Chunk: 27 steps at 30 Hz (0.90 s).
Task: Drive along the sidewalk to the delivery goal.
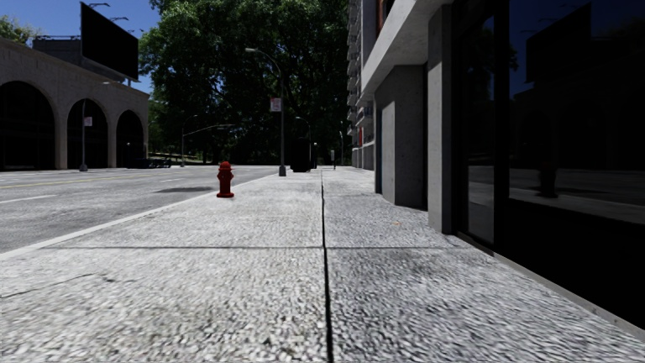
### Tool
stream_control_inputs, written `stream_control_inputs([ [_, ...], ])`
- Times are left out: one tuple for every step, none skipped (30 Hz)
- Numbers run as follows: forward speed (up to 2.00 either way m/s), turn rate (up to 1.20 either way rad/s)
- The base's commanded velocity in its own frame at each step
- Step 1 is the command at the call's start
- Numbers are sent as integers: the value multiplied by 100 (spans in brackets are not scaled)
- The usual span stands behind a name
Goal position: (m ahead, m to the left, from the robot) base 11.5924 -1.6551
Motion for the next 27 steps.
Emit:
stream_control_inputs([
  [200,0],
  [200,0],
  [200,0],
  [200,0],
  [200,0],
  [200,0],
  [200,0],
  [200,0],
  [200,0],
  [200,0],
  [200,0],
  [200,0],
  [200,0],
  [200,0],
  [200,0],
  [200,0],
  [200,0],
  [200,0],
  [200,0],
  [200,0],
  [200,0],
  [200,0],
  [200,0],
  [200,0],
  [200,0],
  [200,0],
  [200,0],
])
